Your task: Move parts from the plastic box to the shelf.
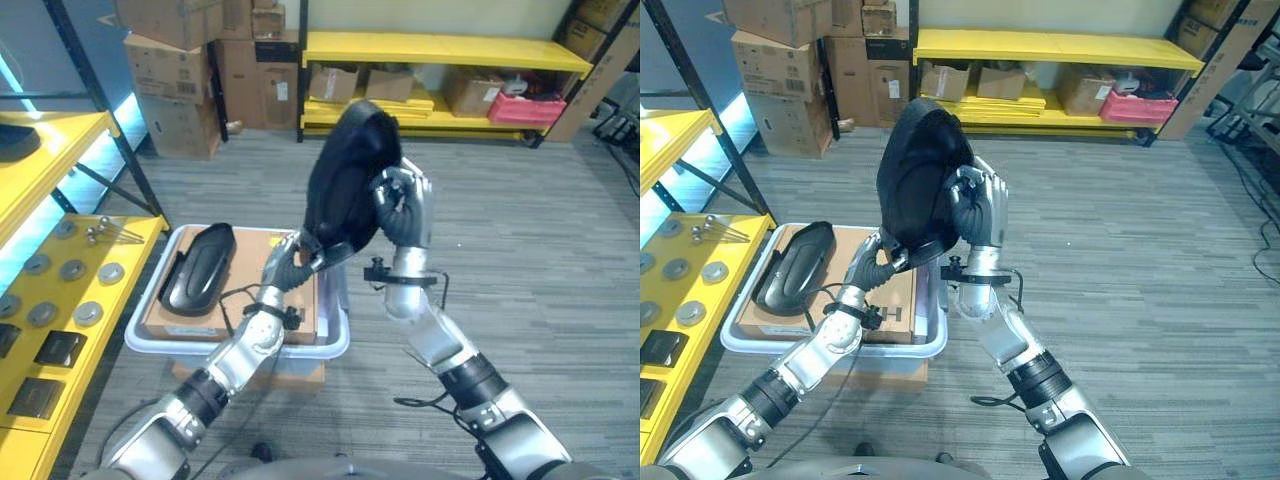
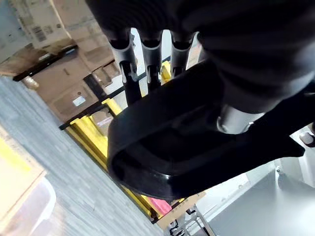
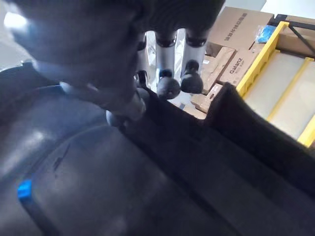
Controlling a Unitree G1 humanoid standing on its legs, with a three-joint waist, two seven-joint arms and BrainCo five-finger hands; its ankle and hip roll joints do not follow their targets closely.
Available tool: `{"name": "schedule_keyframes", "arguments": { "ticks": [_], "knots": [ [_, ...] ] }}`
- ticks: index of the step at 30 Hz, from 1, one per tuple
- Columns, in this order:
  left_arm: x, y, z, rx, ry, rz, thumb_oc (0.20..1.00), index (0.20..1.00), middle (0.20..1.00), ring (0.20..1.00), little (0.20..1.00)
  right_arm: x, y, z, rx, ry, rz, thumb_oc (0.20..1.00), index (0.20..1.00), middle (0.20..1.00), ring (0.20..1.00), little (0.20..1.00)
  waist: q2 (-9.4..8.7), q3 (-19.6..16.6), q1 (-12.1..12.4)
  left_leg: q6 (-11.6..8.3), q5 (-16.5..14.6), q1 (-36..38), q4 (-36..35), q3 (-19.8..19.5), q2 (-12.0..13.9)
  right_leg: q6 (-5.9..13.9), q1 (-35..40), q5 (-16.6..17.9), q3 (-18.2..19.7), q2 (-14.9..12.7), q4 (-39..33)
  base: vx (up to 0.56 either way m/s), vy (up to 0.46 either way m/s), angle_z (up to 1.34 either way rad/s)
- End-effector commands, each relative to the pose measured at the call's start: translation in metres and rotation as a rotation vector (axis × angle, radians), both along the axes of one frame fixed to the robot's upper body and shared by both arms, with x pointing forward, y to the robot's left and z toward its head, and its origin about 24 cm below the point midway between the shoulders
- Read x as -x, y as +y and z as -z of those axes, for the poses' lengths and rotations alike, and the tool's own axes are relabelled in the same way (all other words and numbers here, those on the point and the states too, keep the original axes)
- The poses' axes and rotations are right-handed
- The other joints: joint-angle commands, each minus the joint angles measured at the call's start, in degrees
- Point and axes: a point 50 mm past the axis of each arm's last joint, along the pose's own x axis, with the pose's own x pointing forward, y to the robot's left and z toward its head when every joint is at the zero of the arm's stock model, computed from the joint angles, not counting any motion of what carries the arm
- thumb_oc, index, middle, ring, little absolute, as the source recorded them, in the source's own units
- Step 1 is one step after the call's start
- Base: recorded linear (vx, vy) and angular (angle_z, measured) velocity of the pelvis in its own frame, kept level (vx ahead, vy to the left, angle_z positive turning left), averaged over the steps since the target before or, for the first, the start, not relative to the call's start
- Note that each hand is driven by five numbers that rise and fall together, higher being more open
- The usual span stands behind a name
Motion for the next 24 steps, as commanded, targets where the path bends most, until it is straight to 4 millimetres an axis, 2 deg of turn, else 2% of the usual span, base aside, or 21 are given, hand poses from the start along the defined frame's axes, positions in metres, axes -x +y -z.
{"name": "schedule_keyframes", "arguments": {
  "ticks": [1, 6, 12, 24],
  "knots": [
    [-0.026, 0.017, -0.033, -0.027, -0.148, -0.062, 0.2, 0.2, 0.2, 0.2, 0.2, 0.019, -0.021, -0.045, -0.045, -0.269, 0.012, 0.2, 0.2, 0.2, 0.2, 0.2, 0.15, -2.25, 1.56, -4.15, -11.05, 6.9, 2.81, 1.78, 4.7, 5.05, -5.5, -5.0, -6.1, -3.59, 6.86, 0.0, 0.0, 0.0],
    [-0.026, 0.032, -0.06, 0.001, -0.257, -0.072, 0.2, 0.2, 0.2, 0.2, 0.2, 0.032, -0.034, -0.044, -0.036, -0.283, 0.026, 0.2, 0.2, 0.2, 0.2, 0.2, 0.59, -2.41, 0.63, -4.31, -11.5, 7.46, 2.51, 2.24, 4.82, 5.28, -5.46, -5.55, -5.77, -3.45, 6.89, 0.02, -0.005, -0.04],
    [-0.025, 0.035, -0.082, -0.004, -0.341, -0.047, 0.2, 0.2, 0.2, 0.2, 0.2, 0.038, -0.031, -0.05, -0.054, -0.3, -0.059, 0.2, 0.2, 0.2, 0.2, 0.2, 0.87, -2.2, 0.04, -4.45, -10.97, 7.22, 2.7, 2.75, 4.96, 5.25, -6.02, -5.08, -5.17, -3.24, 7.17, -0.01, -0.016, -0.12],
    [-0.023, 0.031, -0.081, -0.033, -0.341, -0.016, 0.2, 0.2, 0.2, 0.2, 0.2, 0.038, -0.015, -0.055, -0.043, -0.288, -0.208, 0.2, 0.2, 0.2, 0.2, 0.2, 1.24, -2.46, -0.11, -4.64, -11.01, 7.69, 2.93, 3.37, 5.21, 5.02, -5.62, -5.25, -4.89, -2.86, 7.46, -0.01, -0.008, -0.01]
  ]
}}
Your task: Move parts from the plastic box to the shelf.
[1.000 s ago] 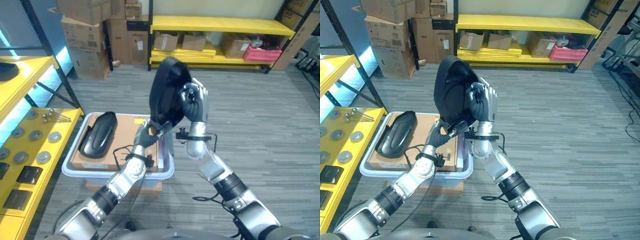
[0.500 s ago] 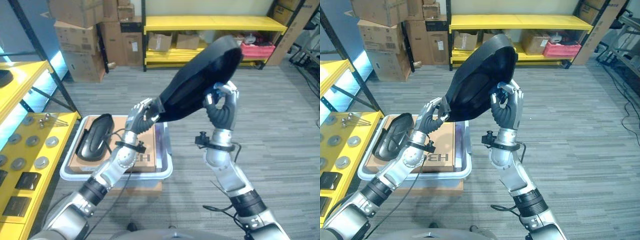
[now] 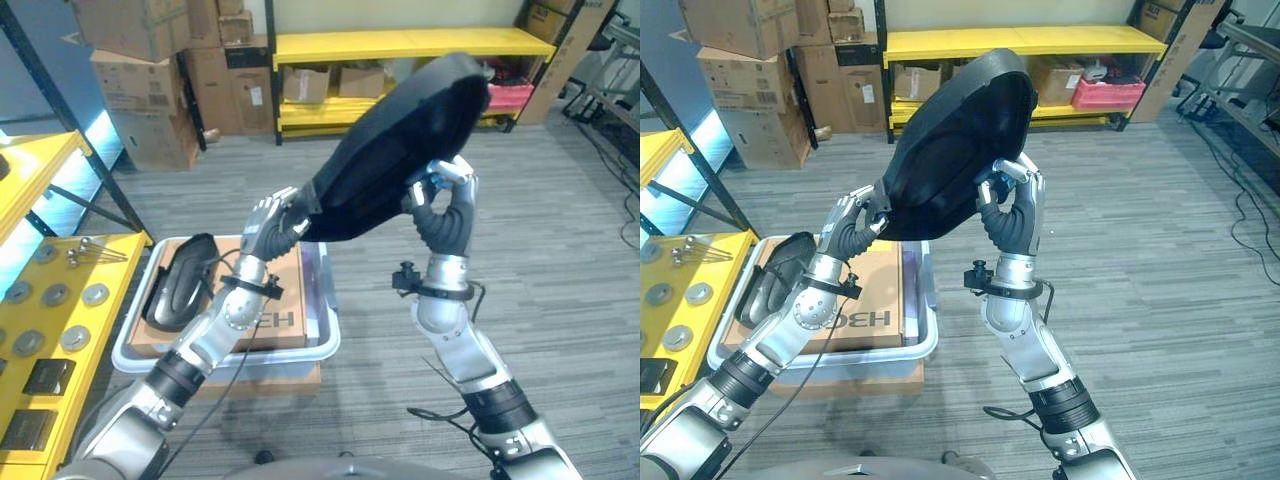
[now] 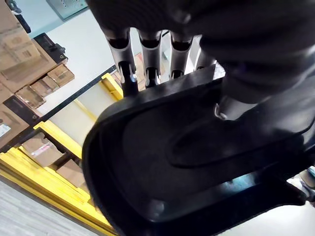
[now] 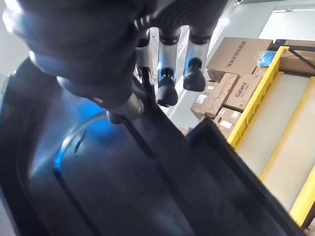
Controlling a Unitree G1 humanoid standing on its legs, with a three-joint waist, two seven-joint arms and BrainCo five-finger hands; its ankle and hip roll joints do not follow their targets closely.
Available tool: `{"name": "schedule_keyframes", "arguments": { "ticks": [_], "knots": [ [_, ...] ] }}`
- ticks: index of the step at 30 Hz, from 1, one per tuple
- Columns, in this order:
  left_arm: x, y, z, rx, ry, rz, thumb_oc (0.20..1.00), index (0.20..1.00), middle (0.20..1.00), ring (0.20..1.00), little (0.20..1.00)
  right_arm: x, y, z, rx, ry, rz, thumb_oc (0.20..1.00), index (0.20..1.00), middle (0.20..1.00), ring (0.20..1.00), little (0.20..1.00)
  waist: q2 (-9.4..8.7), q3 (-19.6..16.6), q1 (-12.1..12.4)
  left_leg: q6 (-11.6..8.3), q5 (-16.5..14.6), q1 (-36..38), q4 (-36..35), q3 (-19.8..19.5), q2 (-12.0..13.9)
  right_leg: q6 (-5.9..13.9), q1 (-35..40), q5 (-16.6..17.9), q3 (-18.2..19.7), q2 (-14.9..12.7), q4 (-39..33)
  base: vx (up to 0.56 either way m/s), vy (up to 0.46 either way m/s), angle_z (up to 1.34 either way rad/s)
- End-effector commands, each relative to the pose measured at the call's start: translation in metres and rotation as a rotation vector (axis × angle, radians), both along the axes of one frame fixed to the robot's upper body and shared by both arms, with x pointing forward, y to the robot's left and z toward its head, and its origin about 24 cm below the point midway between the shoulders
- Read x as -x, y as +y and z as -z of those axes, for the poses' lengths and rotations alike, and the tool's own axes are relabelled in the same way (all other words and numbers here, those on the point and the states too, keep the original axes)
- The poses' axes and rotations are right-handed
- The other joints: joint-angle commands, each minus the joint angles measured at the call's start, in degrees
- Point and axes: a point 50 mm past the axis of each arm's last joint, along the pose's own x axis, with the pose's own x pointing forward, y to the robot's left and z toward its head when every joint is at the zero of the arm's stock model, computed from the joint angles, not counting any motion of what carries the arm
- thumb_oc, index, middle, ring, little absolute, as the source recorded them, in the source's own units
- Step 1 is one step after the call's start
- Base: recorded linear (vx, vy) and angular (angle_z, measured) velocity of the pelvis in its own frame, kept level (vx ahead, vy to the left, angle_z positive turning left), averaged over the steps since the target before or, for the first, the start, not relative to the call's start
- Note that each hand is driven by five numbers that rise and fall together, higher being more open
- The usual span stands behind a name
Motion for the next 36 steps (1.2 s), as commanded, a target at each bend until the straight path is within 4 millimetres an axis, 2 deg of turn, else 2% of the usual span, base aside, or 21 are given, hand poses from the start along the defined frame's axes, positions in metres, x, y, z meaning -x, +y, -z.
{"name": "schedule_keyframes", "arguments": {
  "ticks": [1, 2, 5, 6, 7, 9, 11, 12, 14, 16, 20, 25, 29, 33, 34, 36],
  "knots": [
    [-0.018, 0.014, -0.027, 0.019, -0.086, -0.034, 0.2, 0.2, 0.2, 0.2, 0.2, 0.017, 0.002, -0.036, 0.01, -0.202, -0.131, 0.947, 0.947, 0.947, 0.947, 0.947, -0.43, -2.13, 2.56, -4.18, -10.89, 7.27, 2.81, 1.13, 4.6, 5.13, -4.94, -5.85, -5.16, -3.01, 7.55, 0.0, 0.0, 0.0],
    [-0.018, 0.015, -0.026, 0.028, -0.079, -0.039, 0.2, 0.2, 0.2, 0.2, 0.2, 0.015, 0.003, -0.034, 0.017, -0.178, -0.146, 1.0, 1.0, 1.0, 1.0, 1.0, -0.47, -2.08, 2.61, -4.2, -10.87, 7.26, 2.88, 1.12, 4.61, 5.12, -5.0, -5.81, -5.21, -3.03, 7.6, 0.0, 0.0, 0.0],
    [-0.018, 0.021, -0.024, 0.043, -0.064, -0.059, 0.2, 0.2, 0.2, 0.2, 0.2, 0.011, 0.0, -0.027, 0.017, -0.108, -0.174, 1.0, 1.0, 1.0, 1.0, 1.0, -0.63, -2.04, 2.78, -4.21, -10.8, 7.12, 2.9, 1.09, 4.65, 5.08, -5.14, -5.75, -5.26, -3.08, 7.65, 0.0, 0.0, 0.0],
    [-0.016, 0.036, -0.017, 0.082, -0.027, -0.117, 0.2, 0.2, 0.2, 0.2, 0.2, 0.009, -0.008, -0.015, -0.014, -0.012, -0.187, 1.0, 1.0, 1.0, 1.0, 1.0, -0.94, -1.9, 3.09, -4.27, -10.26, 6.75, 2.98, 1.06, 4.61, 4.84, -5.36, -5.22, -5.36, -3.08, 7.61, 0.0, 0.0, 0.0],
    [-0.015, 0.036, -0.016, 0.082, -0.025, -0.117, 0.2, 0.2, 0.2, 0.2, 0.2, 0.009, -0.008, -0.015, -0.014, -0.01, -0.187, 1.0, 1.0, 1.0, 1.0, 1.0, -0.83, -2.0, 3.02, -4.24, -10.72, 7.07, 2.89, 0.99, 4.6, 4.96, -5.07, -5.72, -5.5, -3.11, 7.64, -0.04, -0.042, -0.01],
    [-0.012, 0.048, -0.007, 0.14, 0.019, -0.171, 0.2, 0.2, 0.2, 0.2, 0.2, 0.011, -0.017, -0.005, -0.038, 0.044, -0.163, 1.0, 1.0, 1.0, 1.0, 1.0, -0.94, -1.9, 3.09, -4.25, -10.76, 7.07, 3.0, 0.86, 4.61, 4.92, -4.95, -5.82, -5.68, -3.16, 7.72, -0.02, -0.014, 0.0],
    [-0.008, 0.069, 0.001, 0.194, 0.045, -0.274, 0.2, 0.2, 0.2, 0.2, 0.2, 0.014, -0.031, 0.009, -0.074, 0.114, -0.116, 1.0, 1.0, 1.0, 1.0, 1.0, -1.03, -1.84, 3.18, -4.28, -10.7, 7.08, 2.98, 0.73, 4.55, 4.83, -4.87, -5.85, -5.76, -3.22, 7.8, 0.0, 0.0, 0.0],
    [-0.008, 0.069, 0.001, 0.194, 0.045, -0.274, 0.2, 0.2, 0.2, 0.2, 0.2, 0.014, -0.031, 0.009, -0.074, 0.115, -0.116, 1.0, 1.0, 1.0, 1.0, 1.0, -1.02, -1.85, 3.18, -4.28, -10.7, 7.08, 2.98, 0.72, 4.55, 4.83, -4.87, -5.85, -5.76, -3.22, 7.8, 0.0, 0.0, 0.0],
    [-0.003, 0.091, 0.003, 0.231, 0.03, -0.376, 0.2, 0.2, 0.2, 0.2, 0.2, 0.023, -0.044, 0.019, -0.164, 0.145, -0.111, 1.0, 1.0, 1.0, 1.0, 1.0, -0.91, -1.73, 3.02, -4.2, -10.74, 7.14, 3.03, 0.61, 4.43, 4.78, -4.9, -5.88, -5.84, -3.25, 7.91, 0.0, 0.0, 0.0],
    [-0.001, 0.097, 0.003, 0.244, 0.022, -0.402, 0.2, 0.2, 0.2, 0.2, 0.2, 0.024, -0.048, 0.024, -0.178, 0.168, -0.112, 1.0, 1.0, 1.0, 1.0, 1.0, -0.91, -1.8, 2.89, -4.19, -10.74, 7.14, 3.09, 0.59, 4.36, 4.79, -4.9, -5.91, -5.83, -3.27, 8.01, 0.0, 0.0, 0.0],
    [0.002, 0.114, -0.003, 0.23, -0.023, -0.472, 0.2, 0.2, 0.2, 0.2, 0.2, 0.034, -0.067, 0.044, -0.334, 0.252, -0.144, 1.0, 1.0, 1.0, 1.0, 1.0, -0.73, -1.87, 2.16, -4.28, -10.69, 7.22, 3.0, 0.55, 4.3, 4.79, -4.96, -5.99, -5.82, -3.33, 8.24, 0.0, 0.0, 0.0],
    [-0.004, 0.118, -0.014, 0.21, -0.066, -0.484, 0.2, 0.2, 0.2, 0.2, 0.2, 0.045, -0.087, 0.053, -0.427, 0.277, -0.124, 1.0, 1.0, 1.0, 1.0, 1.0, -0.48, -1.99, 1.0, -4.36, -10.71, 7.4, 2.81, 0.9, 4.29, 4.85, -5.46, -6.05, -5.63, -3.34, 8.82, 0.0, 0.0, 0.0],
    [-0.004, 0.117, -0.015, 0.253, -0.064, -0.47, 0.2, 0.2, 0.2, 0.2, 0.2, 0.044, -0.089, 0.058, -0.429, 0.304, -0.109, 1.0, 1.0, 1.0, 1.0, 1.0, -0.51, -1.95, 0.81, -4.35, -10.71, 7.48, 2.85, 1.02, 4.32, 4.87, -5.69, -5.99, -5.45, -3.24, 9.07, -0.01, -0.009, -0.03],
    [-0.001, 0.112, -0.019, 0.398, -0.063, -0.416, 0.2, 0.2, 0.2, 0.2, 0.2, 0.042, -0.089, 0.066, -0.41, 0.354, -0.102, 1.0, 1.0, 1.0, 1.0, 1.0, -0.64, -1.93, 0.71, -4.35, -10.71, 7.4, 3.0, 1.2, 4.29, 4.87, -6.04, -5.88, -5.05, -3.05, 9.28, -0.02, -0.02, -0.05],
    [0.003, 0.112, -0.022, 0.5, -0.074, -0.389, 0.2, 0.2, 0.2, 0.2, 0.2, 0.042, -0.088, 0.07, -0.392, 0.387, -0.101, 1.0, 1.0, 1.0, 1.0, 1.0, -0.68, -1.81, 0.7, -4.35, -10.68, 7.37, 3.03, 1.23, 4.34, 4.84, -6.22, -5.9, -5.0, -2.98, 9.46, -0.01, -0.026, -0.04],
    [0.006, 0.113, -0.024, 0.549, -0.087, -0.381, 0.2, 0.2, 0.2, 0.2, 0.2, 0.042, -0.088, 0.071, -0.389, 0.396, -0.106, 1.0, 1.0, 1.0, 1.0, 1.0, -0.76, -1.77, 0.79, -4.37, -10.65, 7.31, 3.06, 1.22, 4.4, 4.83, -6.28, -5.87, -4.97, -2.97, 9.5, -0.01, -0.014, -0.02]
  ]
}}
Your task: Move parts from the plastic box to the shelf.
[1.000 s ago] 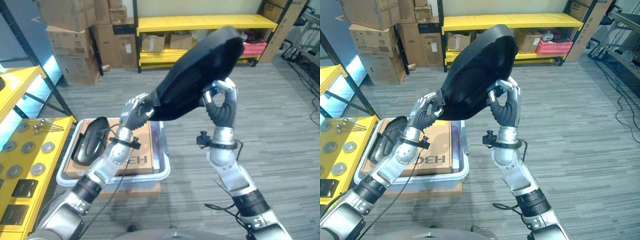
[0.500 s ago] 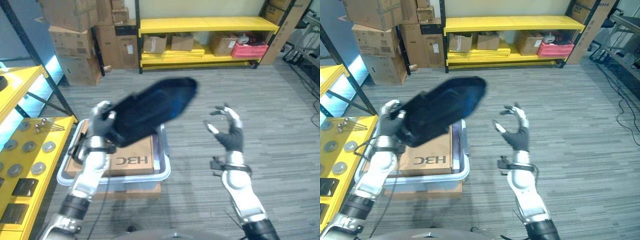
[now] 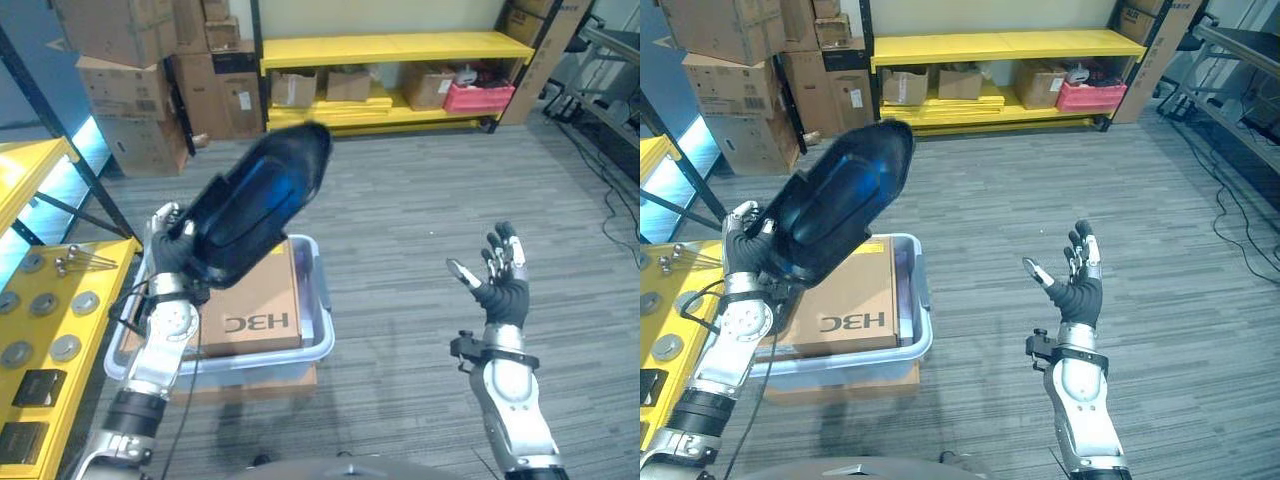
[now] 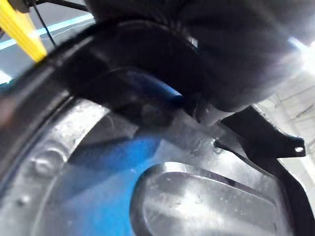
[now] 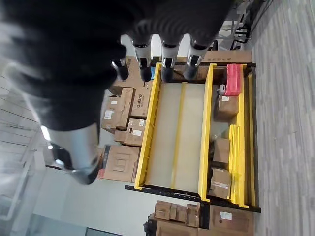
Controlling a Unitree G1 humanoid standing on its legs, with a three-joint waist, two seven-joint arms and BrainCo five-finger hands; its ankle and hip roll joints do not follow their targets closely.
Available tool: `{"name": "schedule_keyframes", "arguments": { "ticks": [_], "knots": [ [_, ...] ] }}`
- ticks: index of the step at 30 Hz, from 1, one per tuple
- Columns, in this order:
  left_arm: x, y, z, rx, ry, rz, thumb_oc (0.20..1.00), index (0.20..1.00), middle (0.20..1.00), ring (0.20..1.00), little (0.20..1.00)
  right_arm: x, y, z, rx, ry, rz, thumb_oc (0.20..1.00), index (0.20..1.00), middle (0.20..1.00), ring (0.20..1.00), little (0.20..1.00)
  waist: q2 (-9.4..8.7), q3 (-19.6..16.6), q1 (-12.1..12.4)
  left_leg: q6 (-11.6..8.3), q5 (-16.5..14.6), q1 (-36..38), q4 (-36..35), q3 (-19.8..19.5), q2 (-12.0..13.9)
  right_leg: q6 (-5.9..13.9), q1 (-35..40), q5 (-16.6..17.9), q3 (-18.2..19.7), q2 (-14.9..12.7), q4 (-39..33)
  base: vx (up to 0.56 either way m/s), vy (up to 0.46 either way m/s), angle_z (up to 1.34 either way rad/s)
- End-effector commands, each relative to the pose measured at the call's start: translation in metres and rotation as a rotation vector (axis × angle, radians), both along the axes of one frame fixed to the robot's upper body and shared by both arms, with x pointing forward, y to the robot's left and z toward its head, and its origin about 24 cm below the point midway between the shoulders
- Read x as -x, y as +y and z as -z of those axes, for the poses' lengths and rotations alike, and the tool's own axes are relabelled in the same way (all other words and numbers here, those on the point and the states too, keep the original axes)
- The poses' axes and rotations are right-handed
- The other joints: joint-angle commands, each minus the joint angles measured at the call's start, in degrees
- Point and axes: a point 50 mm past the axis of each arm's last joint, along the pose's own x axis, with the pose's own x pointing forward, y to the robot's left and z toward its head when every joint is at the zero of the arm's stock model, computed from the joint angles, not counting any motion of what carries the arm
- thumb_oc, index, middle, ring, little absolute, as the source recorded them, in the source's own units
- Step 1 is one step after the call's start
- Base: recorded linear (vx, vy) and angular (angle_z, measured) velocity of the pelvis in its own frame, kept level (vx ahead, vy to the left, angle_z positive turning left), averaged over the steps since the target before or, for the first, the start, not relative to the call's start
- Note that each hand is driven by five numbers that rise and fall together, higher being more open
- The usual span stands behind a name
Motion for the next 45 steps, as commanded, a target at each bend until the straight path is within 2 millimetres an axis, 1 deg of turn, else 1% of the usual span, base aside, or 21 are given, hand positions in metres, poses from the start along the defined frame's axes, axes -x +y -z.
{"name": "schedule_keyframes", "arguments": {
  "ticks": [1, 8, 14, 17, 21, 22, 23, 25, 26, 27, 28, 29, 32, 34, 36, 38, 39, 40, 41, 43, 45],
  "knots": [
    [-0.005, 0.004, -0.049, 0.112, -0.273, 0.047, 0.2, 0.2, 0.2, 0.2, 0.2, -0.001, 0.0, -0.018, 0.012, -0.101, -0.028, 1.0, 1.0, 1.0, 1.0, 1.0, -0.38, -1.76, 2.09, -4.15, -10.48, 6.63, 3.16, 0.28, 4.39, 4.27, -5.84, -5.48, -5.3, -3.0, 8.4, 0.0, 0.0, 0.0],
    [0.027, 0.026, -0.045, 0.245, -0.33, 0.0, 0.2, 0.2, 0.2, 0.2, 0.2, -0.008, 0.013, -0.018, -0.01, -0.085, -0.151, 1.0, 1.0, 1.0, 1.0, 1.0, -0.92, -0.76, 4.57, -4.21, -10.59, 5.73, 4.43, -0.91, 4.8, 3.75, -6.25, -6.11, -5.86, -2.85, 9.4, 0.0, -0.037, 0.01],
    [0.037, 0.038, -0.046, 0.215, -0.341, -0.033, 0.2, 0.2, 0.2, 0.2, 0.2, -0.017, 0.025, -0.022, -0.01, -0.082, -0.271, 1.0, 1.0, 1.0, 1.0, 1.0, -1.39, 0.13, 6.85, -4.7, -10.7, 4.39, 6.26, -2.99, 5.38, 3.06, -5.79, -7.0, -7.43, -3.11, 10.21, 0.0, -0.065, 0.25],
    [0.048, 0.045, -0.051, 0.216, -0.391, -0.055, 0.2, 0.2, 0.2, 0.2, 0.2, -0.031, 0.045, -0.029, 0.032, -0.087, -0.402, 1.0, 1.0, 1.0, 1.0, 1.0, -1.85, 2.41, 10.26, -5.22, -10.02, 1.5, 8.88, -7.92, 6.02, 1.55, -6.5, -8.96, -11.04, -4.04, 14.96, -0.04, -0.088, 0.8],
    [0.051, 0.044, -0.052, 0.231, -0.406, -0.05, 0.2, 0.2, 0.2, 0.2, 0.2, -0.037, 0.054, -0.029, 0.021, -0.086, -0.444, 1.0, 1.0, 1.0, 1.0, 1.0, -2.23, 3.28, 11.98, -6.05, -8.56, -1.33, 9.09, -12.82, 5.81, 1.04, -7.05, -10.11, -15.02, -5.39, 16.28, -0.07, -0.085, 0.87],
    [0.05, 0.041, -0.051, 0.252, -0.411, -0.05, 0.2, 0.2, 0.2, 0.2, 0.2, -0.04, 0.056, -0.026, 0.022, -0.067, -0.448, 1.0, 1.0, 1.0, 1.0, 1.0, -2.42, 3.77, 13.37, -7.0, -7.82, -3.72, 9.2, -16.16, 5.65, 0.83, -6.14, -11.13, -19.93, -7.33, 17.15, -0.03, -0.077, 1.61],
    [0.049, 0.04, -0.051, 0.256, -0.414, -0.049, 0.2, 0.2, 0.2, 0.2, 0.2, -0.041, 0.055, -0.026, 0.03, -0.064, -0.442, 1.0, 1.0, 1.0, 1.0, 1.0, -2.48, 3.8, 13.04, -7.14, -7.36, -5.04, 9.05, -16.24, 5.92, 0.94, -5.32, -11.46, -22.5, -8.25, 17.01, -0.02, -0.062, 1.98],
    [0.046, 0.037, -0.05, 0.268, -0.418, -0.045, 0.2, 0.2, 0.2, 0.2, 0.2, -0.042, 0.057, -0.023, 0.045, -0.05, -0.448, 1.0, 1.0, 1.0, 1.0, 1.0, -2.34, 3.89, 11.73, -7.0, -5.9, -7.79, 9.69, -10.55, 7.68, 1.38, -3.53, -11.46, -27.31, -10.08, 16.2, 0.01, 0.064, 2.91],
    [0.046, 0.034, -0.05, 0.285, -0.427, -0.027, 0.2, 0.2, 0.2, 0.2, 0.2, -0.04, 0.058, -0.026, 0.074, -0.061, -0.44, 1.0, 1.0, 1.0, 1.0, 1.0, -1.81, 3.52, 10.64, -6.61, -4.86, -8.7, 9.57, -2.24, 9.43, 1.7, -2.08, -10.63, -31.08, -10.93, 14.6, 0.05, 0.129, 3.33],
    [0.046, 0.032, -0.05, 0.297, -0.425, -0.015, 0.2, 0.2, 0.2, 0.2, 0.2, -0.039, 0.058, -0.028, 0.082, -0.07, -0.432, 1.0, 1.0, 1.0, 1.0, 1.0, -1.59, 3.28, 10.27, -6.69, -4.7, -8.65, 9.59, 1.21, 10.03, 1.89, -1.0, -10.38, -32.73, -11.38, 13.76, 0.05, 0.104, 2.77],
    [0.046, 0.032, -0.049, 0.297, -0.425, -0.015, 0.2, 0.2, 0.2, 0.2, 0.2, -0.039, 0.058, -0.028, 0.082, -0.069, -0.432, 1.0, 1.0, 1.0, 1.0, 1.0, -1.56, 3.31, 10.22, -6.7, -4.71, -8.6, 9.59, 1.15, 10.04, 1.9, -0.84, -10.31, -32.81, -11.33, 13.61, 0.15, 0.167, 1.79],
    [0.046, 0.029, -0.047, 0.315, -0.42, -0.007, 0.2, 0.2, 0.2, 0.2, 0.2, -0.036, 0.056, -0.032, 0.075, -0.097, -0.407, 1.0, 1.0, 1.0, 1.0, 1.0, -1.01, 2.53, 9.99, -6.7, -4.33, -9.62, 9.99, 4.69, 9.97, 2.53, 1.13, -9.03, -35.41, -12.37, 11.47, 0.11, 0.127, 1.36],
    [0.046, 0.028, -0.047, 0.319, -0.427, -0.021, 0.2, 0.2, 0.2, 0.2, 0.2, -0.038, 0.06, -0.038, 0.055, -0.13, -0.396, 1.0, 1.0, 1.0, 1.0, 1.0, -0.85, 2.15, 10.5, -6.39, -5.13, -11.19, 10.84, 2.46, 7.58, 3.47, 3.15, -7.62, -35.87, -13.66, 8.79, 0.23, 0.232, 0.88],
    [0.048, 0.025, -0.051, 0.304, -0.447, -0.014, 0.2, 0.2, 0.2, 0.2, 0.2, -0.042, 0.065, -0.044, 0.049, -0.158, -0.406, 1.0, 1.0, 1.0, 1.0, 1.0, -1.51, 2.01, 11.12, -5.03, -7.37, -12.62, 13.34, 1.51, 4.99, 4.61, 4.32, -4.72, -35.46, -16.32, 8.0, 0.23, 0.268, 0.03],
    [0.046, 0.02, -0.057, 0.287, -0.471, 0.019, 0.2, 0.2, 0.2, 0.2, 0.2, -0.045, 0.071, -0.047, 0.058, -0.17, -0.41, 1.0, 1.0, 1.0, 1.0, 1.0, -2.34, 1.78, 11.61, -2.74, -10.56, -13.37, 16.09, 1.59, 1.56, 5.99, 4.91, 1.94, -34.48, -20.93, 9.51, 0.25, 0.29, -0.06],
    [0.045, 0.019, -0.059, 0.285, -0.475, 0.028, 0.2, 0.2, 0.2, 0.2, 0.2, -0.046, 0.073, -0.048, 0.059, -0.173, -0.407, 1.0, 1.0, 1.0, 1.0, 1.0, -2.5, 1.86, 11.63, -1.81, -11.45, -13.43, 16.83, 1.34, 0.23, 6.13, 4.4, 4.22, -33.59, -22.54, 10.61, 0.15, 0.222, 0.12],
    [0.045, 0.017, -0.062, 0.267, -0.488, 0.03, 0.2, 0.2, 0.2, 0.2, 0.2, -0.047, 0.074, -0.05, 0.07, -0.18, -0.403, 1.0, 1.0, 1.0, 1.0, 1.0, -2.64, 2.18, 11.31, -0.52, -12.83, -13.47, 17.85, 0.99, -1.79, 6.56, 3.35, 9.26, -31.5, -24.9, 13.32, 0.28, 0.366, 0.41],
    [0.042, 0.015, -0.068, 0.234, -0.509, 0.056, 0.2, 0.2, 0.2, 0.2, 0.2, -0.045, 0.072, -0.051, 0.073, -0.189, -0.381, 1.0, 1.0, 1.0, 1.0, 1.0, -2.56, 2.6, 10.6, 0.9, -13.98, -12.77, 17.97, -0.17, -4.03, 7.05, 2.14, 15.16, -25.6, -25.31, 15.81, 0.45, 0.388, 0.89],
    [0.037, 0.008, -0.074, 0.216, -0.523, 0.109, 0.2, 0.2, 0.2, 0.2, 0.2, -0.04, 0.067, -0.047, 0.061, -0.183, -0.357, 1.0, 1.0, 1.0, 1.0, 1.0, -1.61, 2.29, 8.26, 1.38, -13.83, -10.14, 15.09, -2.82, -4.83, 5.73, -0.53, 12.46, -14.39, -19.06, 18.89, 0.37, 0.251, 1.21],
    [0.036, 0.008, -0.074, 0.217, -0.523, 0.11, 0.2, 0.2, 0.2, 0.2, 0.2, -0.04, 0.066, -0.047, 0.062, -0.183, -0.356, 1.0, 1.0, 1.0, 1.0, 1.0, -1.61, 2.11, 8.57, 1.35, -13.56, -10.22, 14.78, -2.56, -4.75, 5.66, -1.02, 12.54, -14.06, -18.98, 19.03, 0.18, 0.074, 0.76],
    [0.032, 0.006, -0.075, 0.201, -0.513, 0.127, 0.2, 0.2, 0.2, 0.2, 0.2, -0.036, 0.062, -0.042, 0.057, -0.168, -0.344, 1.0, 1.0, 1.0, 1.0, 1.0, -0.66, 1.68, 7.79, 1.37, -13.24, -8.43, 11.97, -4.85, -4.7, 5.43, -4.46, 5.52, -8.12, -13.3, 19.11, 0.37, 0.088, 0.73]
  ]
}}
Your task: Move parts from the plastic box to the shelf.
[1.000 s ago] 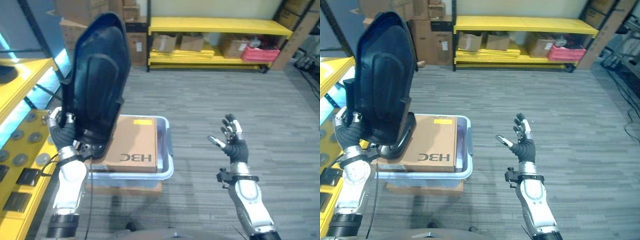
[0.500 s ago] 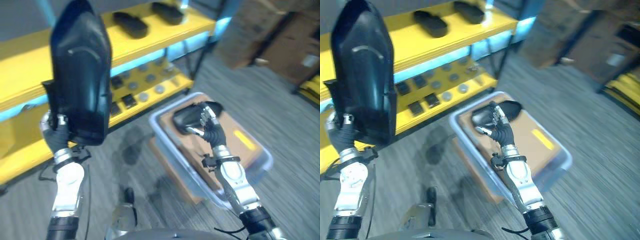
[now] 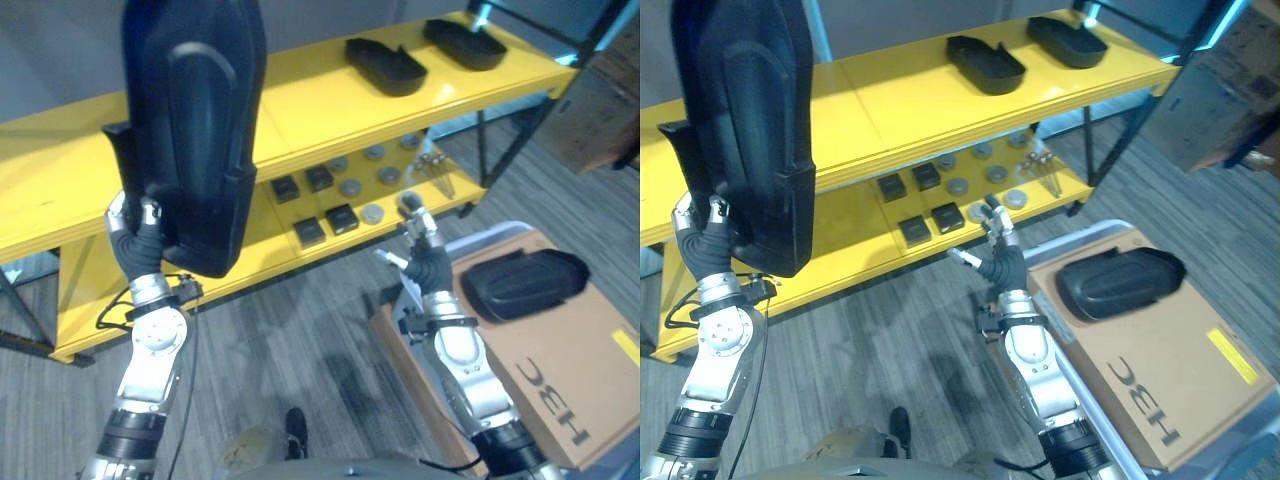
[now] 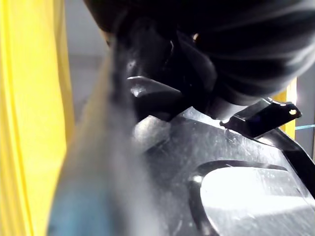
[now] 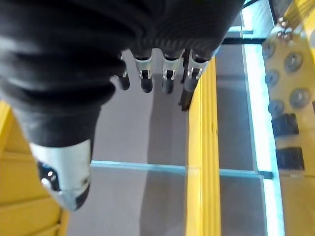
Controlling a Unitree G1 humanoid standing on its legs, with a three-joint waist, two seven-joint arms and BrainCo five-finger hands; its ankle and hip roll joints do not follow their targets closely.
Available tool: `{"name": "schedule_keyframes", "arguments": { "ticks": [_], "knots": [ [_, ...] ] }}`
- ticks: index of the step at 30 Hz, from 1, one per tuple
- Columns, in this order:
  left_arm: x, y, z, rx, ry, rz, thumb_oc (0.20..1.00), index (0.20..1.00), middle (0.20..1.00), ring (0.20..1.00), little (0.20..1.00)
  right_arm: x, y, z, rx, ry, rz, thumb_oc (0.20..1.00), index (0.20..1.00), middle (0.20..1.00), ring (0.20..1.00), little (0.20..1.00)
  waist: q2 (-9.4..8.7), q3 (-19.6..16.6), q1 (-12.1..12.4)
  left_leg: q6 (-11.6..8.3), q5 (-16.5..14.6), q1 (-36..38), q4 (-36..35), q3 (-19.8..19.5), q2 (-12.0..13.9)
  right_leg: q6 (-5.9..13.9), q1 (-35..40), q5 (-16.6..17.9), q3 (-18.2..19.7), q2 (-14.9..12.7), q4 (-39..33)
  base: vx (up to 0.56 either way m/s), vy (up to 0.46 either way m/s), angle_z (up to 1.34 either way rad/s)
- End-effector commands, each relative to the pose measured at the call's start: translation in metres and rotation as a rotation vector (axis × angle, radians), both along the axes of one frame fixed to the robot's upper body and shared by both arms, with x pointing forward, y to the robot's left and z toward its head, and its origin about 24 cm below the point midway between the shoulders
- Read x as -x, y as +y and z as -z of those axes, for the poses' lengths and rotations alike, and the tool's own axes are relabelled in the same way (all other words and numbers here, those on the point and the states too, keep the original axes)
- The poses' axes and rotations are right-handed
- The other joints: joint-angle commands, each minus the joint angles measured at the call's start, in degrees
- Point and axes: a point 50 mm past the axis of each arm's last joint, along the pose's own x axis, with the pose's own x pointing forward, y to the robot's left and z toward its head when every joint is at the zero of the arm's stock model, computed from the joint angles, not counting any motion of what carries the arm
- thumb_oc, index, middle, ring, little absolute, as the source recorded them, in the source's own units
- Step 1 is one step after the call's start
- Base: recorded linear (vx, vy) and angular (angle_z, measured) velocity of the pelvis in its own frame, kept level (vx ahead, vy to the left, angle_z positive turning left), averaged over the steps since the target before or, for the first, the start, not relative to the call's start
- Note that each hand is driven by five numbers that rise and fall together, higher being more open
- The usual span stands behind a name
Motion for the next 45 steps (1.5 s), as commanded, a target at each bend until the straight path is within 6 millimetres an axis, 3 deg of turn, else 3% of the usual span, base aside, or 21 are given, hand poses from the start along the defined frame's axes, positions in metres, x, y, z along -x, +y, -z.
{"name": "schedule_keyframes", "arguments": {
  "ticks": [1, 3, 5, 9, 10, 13, 14, 16, 17, 18, 19, 20, 21, 23, 25, 28, 30, 36, 45],
  "knots": [
    [0.001, -0.001, -0.034, -0.059, -0.188, 0.037, 0.2, 0.2, 0.2, 0.2, 0.2, -0.003, -0.01, -0.032, 0.009, -0.178, 0.016, 1.0, 1.0, 1.0, 1.0, 1.0, 2.31, -1.83, -0.86, -4.72, -5.15, 5.21, -1.57, -4.53, 7.39, 0.08, -1.05, 2.83, -4.18, 7.85, -19.02, 0.43, 0.029, 0.49],
    [-0.005, -0.014, -0.034, -0.018, -0.196, 0.084, 0.2, 0.2, 0.2, 0.2, 0.2, 0.001, -0.013, -0.028, -0.062, -0.164, 0.016, 1.0, 1.0, 1.0, 1.0, 1.0, 2.36, -0.17, -4.21, -5.22, -5.44, 8.64, -4.07, -7.39, 7.2, -0.2, -5.02, -0.04, -1.8, 15.1, -20.0, 0.36, -0.051, 0.45],
    [-0.011, -0.024, -0.031, 0.0, -0.174, 0.124, 0.2, 0.2, 0.2, 0.2, 0.2, 0.004, -0.017, -0.027, -0.081, -0.16, 0.033, 1.0, 1.0, 1.0, 1.0, 1.0, 2.26, 0.54, -5.73, -5.51, -5.65, 10.32, -5.47, -9.85, 6.22, -0.12, -5.82, 1.48, 0.11, 18.41, -23.33, 0.28, -0.083, 1.85],
    [-0.012, -0.035, -0.025, 0.002, -0.142, 0.168, 0.2, 0.2, 0.2, 0.2, 0.2, 0.01, -0.016, -0.029, -0.049, -0.172, 0.015, 1.0, 1.0, 1.0, 1.0, 1.0, 1.93, 0.17, -7.09, -6.57, -8.35, 12.18, -1.91, -12.9, 6.25, -1.28, -4.01, 2.12, -0.48, 17.5, -24.72, 0.28, -0.231, 1.21],
    [-0.008, -0.033, -0.018, 0.024, -0.117, 0.168, 0.2, 0.2, 0.2, 0.2, 0.2, 0.009, -0.016, -0.03, -0.011, -0.172, -0.008, 1.0, 1.0, 1.0, 1.0, 1.0, 2.69, -0.3, -6.9, -8.77, -7.02, 10.34, 6.34, -11.77, 6.51, -2.37, -2.14, 1.58, -0.04, 17.53, -25.38, 0.2, -0.186, 0.67],
    [-0.007, -0.031, -0.014, 0.032, -0.099, 0.161, 0.2, 0.2, 0.2, 0.2, 0.2, 0.009, -0.016, -0.029, 0.008, -0.164, -0.02, 1.0, 1.0, 1.0, 1.0, 1.0, 3.09, 0.0, -6.47, -10.16, -5.64, 7.31, 13.62, -11.18, 6.83, -3.17, -1.02, 1.04, 0.3, 17.54, -25.45, 0.14, -0.146, 0.11],
    [-0.008, -0.028, -0.007, 0.036, -0.064, 0.144, 0.2, 0.2, 0.2, 0.2, 0.2, 0.007, -0.018, -0.029, 0.058, -0.155, -0.026, 1.0, 1.0, 1.0, 1.0, 1.0, 3.1, 1.28, -5.52, -11.91, -2.2, 2.31, 25.58, -12.15, 5.74, -4.84, 0.9, 0.2, 1.42, 17.53, -25.34, 0.11, -0.119, -0.34],
    [-0.011, -0.027, 0.0, 0.017, -0.019, 0.119, 0.2, 0.2, 0.2, 0.2, 0.2, 0.004, -0.023, -0.03, 0.116, -0.149, -0.012, 1.0, 1.0, 1.0, 1.0, 1.0, 2.45, 2.07, -5.02, -12.08, -1.54, -0.82, 28.78, -10.71, 7.16, -5.57, 2.75, -0.62, 2.63, 16.91, -25.6, 0.22, -0.096, -0.75],
    [-0.013, -0.024, 0.006, 0.005, 0.014, 0.09, 0.2, 0.2, 0.2, 0.2, 0.2, 0.005, -0.028, -0.028, 0.142, -0.139, 0.011, 1.0, 1.0, 1.0, 1.0, 1.0, 2.13, 1.41, -4.86, -11.24, -3.16, 0.04, 20.71, -6.92, 11.72, -5.17, 3.92, -1.76, 3.01, 15.95, -26.15, 0.23, -0.004, -0.79],
    [-0.013, -0.024, 0.006, 0.005, 0.014, 0.09, 0.2, 0.2, 0.2, 0.2, 0.2, 0.005, -0.028, -0.028, 0.142, -0.139, 0.011, 1.0, 1.0, 1.0, 1.0, 1.0, 2.09, 1.51, -4.74, -11.23, -3.12, 0.26, 20.56, -6.8, 11.7, -5.17, 4.03, -1.76, 3.12, 15.93, -26.16, 0.24, 0.095, -0.66],
    [-0.015, -0.019, 0.007, -0.011, 0.024, 0.042, 0.2, 0.2, 0.2, 0.2, 0.2, 0.005, -0.028, -0.029, 0.147, -0.146, 0.025, 1.0, 1.0, 1.0, 1.0, 1.0, 2.32, 1.11, -4.66, -10.95, -3.52, 0.57, 14.2, -6.62, 12.79, -4.72, 4.13, -2.27, 3.68, 15.77, -26.42, 0.12, 0.18, -0.41],
    [-0.018, -0.013, 0.007, -0.024, 0.025, -0.042, 0.2, 0.2, 0.2, 0.2, 0.2, 0.001, -0.03, -0.032, 0.158, -0.169, 0.061, 1.0, 1.0, 1.0, 1.0, 1.0, 3.04, 0.91, -4.32, -11.73, -0.9, 0.04, 6.95, -9.02, 13.69, -4.14, 4.2, -3.06, 4.84, 16.21, -26.94, 0.12, 0.178, -0.56],
    [-0.019, -0.013, 0.006, -0.024, 0.023, -0.043, 0.2, 0.2, 0.2, 0.2, 0.2, 0.001, -0.03, -0.032, 0.159, -0.171, 0.062, 1.0, 1.0, 1.0, 1.0, 1.0, 2.92, 1.01, -4.2, -11.74, -0.58, 0.45, 6.33, -8.84, 13.59, -4.14, 4.27, -3.07, 4.98, 16.11, -26.98, 0.1, 0.18, -0.94],
    [-0.024, -0.005, 0.012, -0.062, 0.071, -0.142, 0.2, 0.2, 0.2, 0.2, 0.2, 0.009, -0.034, -0.018, 0.174, -0.116, 0.105, 1.0, 1.0, 1.0, 1.0, 1.0, 3.78, -0.89, -6.21, -12.15, -0.59, 4.33, -0.45, -5.98, 14.57, -3.42, 4.59, -3.36, 5.14, 15.97, -27.09, 0.22, 0.171, -1.2],
    [-0.027, -0.001, 0.012, -0.077, 0.085, -0.177, 0.2, 0.2, 0.2, 0.2, 0.2, 0.011, -0.035, -0.015, 0.174, -0.104, 0.119, 1.0, 1.0, 1.0, 1.0, 1.0, 3.53, -1.2, -6.65, -12.04, -0.56, 5.63, -1.75, -5.46, 14.17, -3.18, 5.06, -2.98, 5.54, 15.51, -27.59, 0.16, 0.126, -0.32],
    [-0.029, 0.02, 0.02, -0.122, 0.146, -0.311, 0.2, 0.2, 0.2, 0.2, 0.2, 0.018, -0.032, -0.002, 0.122, -0.049, 0.122, 1.0, 1.0, 1.0, 1.0, 1.0, 2.8, -1.43, -7.38, -11.58, -0.65, 7.35, -3.22, -3.2, 13.39, -2.18, 4.59, -1.88, 6.58, 14.16, -28.2, 0.07, 0.104, -0.52],
    [-0.029, 0.02, 0.02, -0.122, 0.146, -0.312, 0.2, 0.2, 0.2, 0.2, 0.2, 0.018, -0.031, -0.002, 0.122, -0.049, 0.121, 1.0, 1.0, 1.0, 1.0, 1.0, 2.76, -1.45, -7.33, -11.56, -0.65, 7.39, -3.28, -3.11, 13.37, -2.15, 4.58, -1.87, 6.67, 14.14, -28.23, 0.03, 0.039, -0.23],
    [-0.005, 0.048, 0.048, -0.114, 0.264, -0.484, 0.2, 0.2, 0.2, 0.2, 0.2, 0.018, -0.016, 0.004, 0.141, -0.016, 0.023, 1.0, 1.0, 1.0, 1.0, 1.0, 1.19, -1.7, -5.07, -10.79, -0.96, 8.1, -5.17, -1.68, 12.95, -1.28, 3.6, 0.0, 7.39, 13.63, -31.49, 0.01, 0.018, -0.02],
    [0.015, 0.062, 0.074, -0.147, 0.394, -0.542, 0.2, 0.2, 0.2, 0.2, 0.2, 0.011, -0.009, -0.002, 0.157, -0.042, -0.016, 1.0, 1.0, 1.0, 1.0, 1.0, 0.28, -1.71, -3.02, -10.73, -0.77, 9.22, -6.24, -2.07, 13.41, -1.39, 4.78, 0.23, 5.93, 13.71, -33.02, -0.01, -0.02, 0.09]
  ]
}}
